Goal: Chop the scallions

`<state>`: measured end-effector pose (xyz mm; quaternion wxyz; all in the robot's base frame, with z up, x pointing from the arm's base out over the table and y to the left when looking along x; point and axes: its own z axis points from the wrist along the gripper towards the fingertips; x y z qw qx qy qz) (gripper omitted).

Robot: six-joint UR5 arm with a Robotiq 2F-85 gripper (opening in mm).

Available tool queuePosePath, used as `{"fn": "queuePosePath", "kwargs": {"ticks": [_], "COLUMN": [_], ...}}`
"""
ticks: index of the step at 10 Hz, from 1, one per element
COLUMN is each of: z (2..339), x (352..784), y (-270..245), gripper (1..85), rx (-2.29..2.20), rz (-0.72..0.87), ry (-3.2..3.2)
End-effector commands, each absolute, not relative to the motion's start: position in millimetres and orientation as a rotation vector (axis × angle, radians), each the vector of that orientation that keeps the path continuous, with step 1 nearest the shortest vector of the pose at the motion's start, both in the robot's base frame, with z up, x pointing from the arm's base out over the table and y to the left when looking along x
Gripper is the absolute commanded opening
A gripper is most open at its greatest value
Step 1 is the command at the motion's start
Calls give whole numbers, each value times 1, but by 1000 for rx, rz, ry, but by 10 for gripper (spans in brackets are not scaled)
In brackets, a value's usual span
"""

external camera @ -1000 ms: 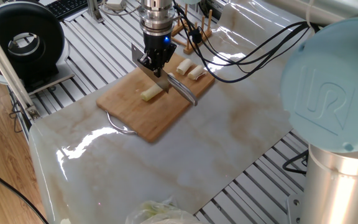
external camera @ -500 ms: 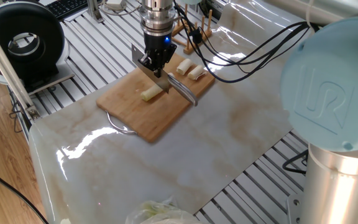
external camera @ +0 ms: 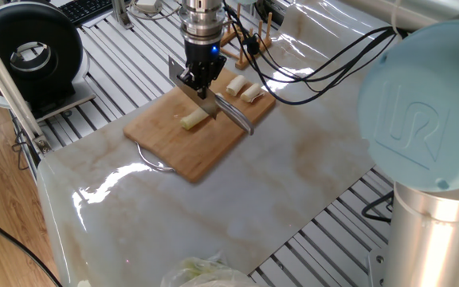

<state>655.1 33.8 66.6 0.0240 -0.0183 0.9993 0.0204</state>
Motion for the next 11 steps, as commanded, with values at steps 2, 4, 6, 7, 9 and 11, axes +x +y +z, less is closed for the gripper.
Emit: {"fn": "queuePosePath", "kwargs": {"ticks": [2,4,6,7,9,11], "z": [62,52,52,59,70,72], "x": [659,667,668,664,662,665], "y": [34,34,34,36,47,48], "gripper": [13,13,13,13,13,13], "rx": [-50,-45,-42,-48,-35,-67], "rz": [76,39,-8,-29,-61,-41], "ry": [3085,3045,3045,3052,3059,3051]}}
